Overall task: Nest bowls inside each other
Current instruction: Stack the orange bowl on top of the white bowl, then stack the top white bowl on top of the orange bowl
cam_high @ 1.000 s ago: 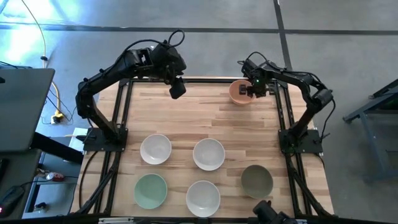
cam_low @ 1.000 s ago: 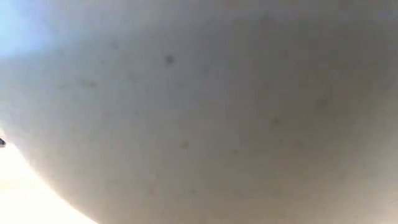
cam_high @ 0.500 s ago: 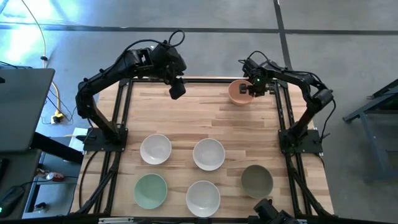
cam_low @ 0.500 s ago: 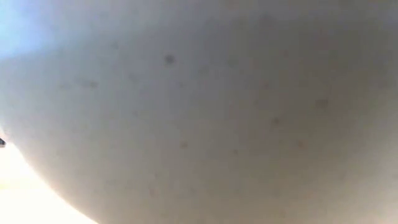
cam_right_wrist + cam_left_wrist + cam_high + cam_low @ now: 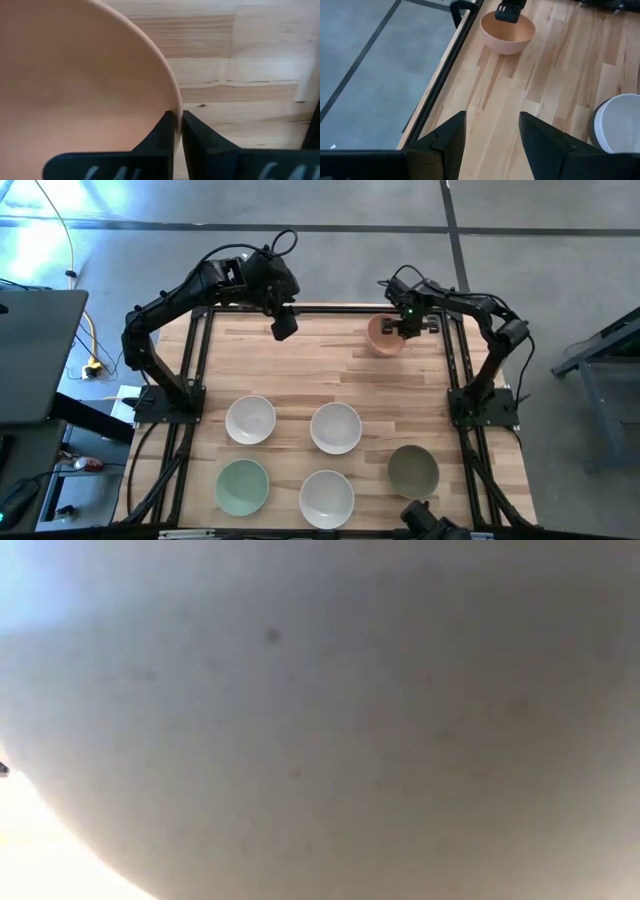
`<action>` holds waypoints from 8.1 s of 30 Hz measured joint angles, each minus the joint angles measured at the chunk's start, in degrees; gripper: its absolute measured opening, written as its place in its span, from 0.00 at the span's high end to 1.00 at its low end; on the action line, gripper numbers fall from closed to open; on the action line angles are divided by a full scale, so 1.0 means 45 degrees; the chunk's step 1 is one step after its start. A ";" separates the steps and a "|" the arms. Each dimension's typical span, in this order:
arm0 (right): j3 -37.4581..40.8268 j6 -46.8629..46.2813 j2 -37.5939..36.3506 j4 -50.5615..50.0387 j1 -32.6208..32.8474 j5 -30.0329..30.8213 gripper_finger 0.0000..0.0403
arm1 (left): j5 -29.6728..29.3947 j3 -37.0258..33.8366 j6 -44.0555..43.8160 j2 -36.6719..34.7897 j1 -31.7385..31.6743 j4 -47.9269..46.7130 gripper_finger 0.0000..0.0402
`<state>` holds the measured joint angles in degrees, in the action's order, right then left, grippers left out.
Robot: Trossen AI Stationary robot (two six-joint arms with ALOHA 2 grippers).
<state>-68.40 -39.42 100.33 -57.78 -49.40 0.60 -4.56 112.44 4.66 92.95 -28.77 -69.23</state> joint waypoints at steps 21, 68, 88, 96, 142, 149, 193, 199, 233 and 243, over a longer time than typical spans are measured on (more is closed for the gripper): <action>-0.0935 0.0923 -0.1158 -0.2059 0.0477 0.0133 1.00 | -0.1929 0.0000 0.0346 -0.0145 -0.0662 -0.0126 0.57; -0.6193 -0.0979 -0.1223 -0.4661 0.7514 -0.1738 1.00 | -0.1972 0.0005 0.1446 -0.0427 -0.4101 -0.2165 0.57; -0.6203 -0.3582 -0.0844 -0.3205 1.0711 -0.1905 1.00 | -0.1452 0.0005 0.1682 -0.0427 -0.4129 -0.1579 0.57; -0.6203 -0.3945 0.0183 -0.2928 1.1544 -0.2338 1.00 | -0.1308 0.0005 0.1677 -0.0423 -0.4124 -0.1593 0.57; -0.6188 -0.5148 0.1737 -0.3022 1.2661 -0.1292 1.00 | -0.0093 0.0005 0.1779 -0.0418 -0.4099 -0.1608 0.57; -0.6188 -0.5176 0.1861 -0.2996 1.2743 -0.1059 1.00 | -0.0002 0.0010 0.1779 -0.0418 -0.4095 -0.1616 0.57; -0.6637 -0.5179 0.2286 -0.3074 1.2729 -0.0424 0.83 | 0.0378 0.0010 0.2007 -0.0418 -0.4104 -0.1603 0.57; -0.7658 -0.4850 0.2158 -0.3786 1.2754 0.0157 0.83 | 0.0740 0.0010 0.1615 -0.0418 -0.4000 -0.2103 0.57; -0.8909 -0.0379 -0.4538 -0.4177 1.5075 0.7845 0.83 | -0.0083 -0.7614 -0.6309 -0.3308 0.4343 -0.3044 0.57; -0.5851 0.0343 -0.7414 -0.0133 1.5591 0.7444 0.83 | 0.0022 -1.0264 -0.6565 -0.3303 0.4976 -0.1321 0.57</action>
<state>-94.73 -37.88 66.97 -58.38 20.76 34.09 -4.46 66.26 -24.88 78.08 -6.38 -75.18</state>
